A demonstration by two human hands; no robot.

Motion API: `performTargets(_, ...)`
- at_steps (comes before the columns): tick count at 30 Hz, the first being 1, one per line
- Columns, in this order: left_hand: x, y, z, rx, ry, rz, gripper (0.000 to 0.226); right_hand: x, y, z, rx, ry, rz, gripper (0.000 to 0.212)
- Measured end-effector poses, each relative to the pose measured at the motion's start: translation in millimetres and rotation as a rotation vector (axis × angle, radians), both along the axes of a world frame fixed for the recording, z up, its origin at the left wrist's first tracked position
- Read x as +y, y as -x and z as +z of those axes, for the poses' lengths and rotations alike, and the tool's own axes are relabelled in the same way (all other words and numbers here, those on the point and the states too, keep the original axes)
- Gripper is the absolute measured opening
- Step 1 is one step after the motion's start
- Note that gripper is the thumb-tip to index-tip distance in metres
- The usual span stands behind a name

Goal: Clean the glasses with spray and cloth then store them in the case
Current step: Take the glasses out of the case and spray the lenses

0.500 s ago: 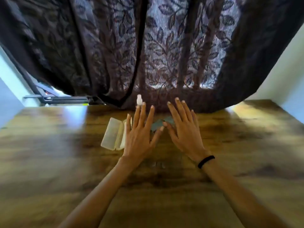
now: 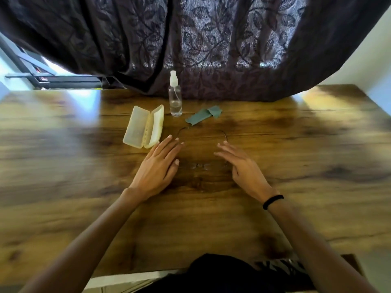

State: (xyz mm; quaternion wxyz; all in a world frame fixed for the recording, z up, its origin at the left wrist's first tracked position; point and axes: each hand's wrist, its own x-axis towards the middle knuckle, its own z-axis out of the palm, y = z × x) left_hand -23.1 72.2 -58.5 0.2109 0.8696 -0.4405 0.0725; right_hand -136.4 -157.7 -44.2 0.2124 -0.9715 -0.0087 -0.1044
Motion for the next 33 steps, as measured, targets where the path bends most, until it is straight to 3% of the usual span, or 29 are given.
performTargets(7, 12, -3, -5, -0.003, -0.022, -0.060, 0.049, 0, -1, -10, -0.069, -0.087, -0.034, 0.048)
performTargets(10, 10, -5, -4, -0.052, 0.021, -0.057, 0.038, 1, -3, -10, -0.103, -0.146, -0.053, 0.046)
performTargets(20, -5, -24, 36, 0.024, 0.333, -0.027, 0.031, 1, -36, 30, -0.331, -0.411, -0.176, 0.032)
performTargets(27, -12, -47, 62, 0.024, 0.488, -0.031, 0.033, -6, -69, 61, -0.504, -0.427, -0.189, 0.021)
performTargets(31, -17, -58, 75, 0.041, 0.624, -0.028, 0.017, -8, -91, 72, -0.539, -0.437, -0.156, 0.015)
performTargets(33, -17, -65, 77, 0.034, 0.685, 0.048, 0.019, -8, -102, 74, -0.551, -0.475, -0.161, 0.014)
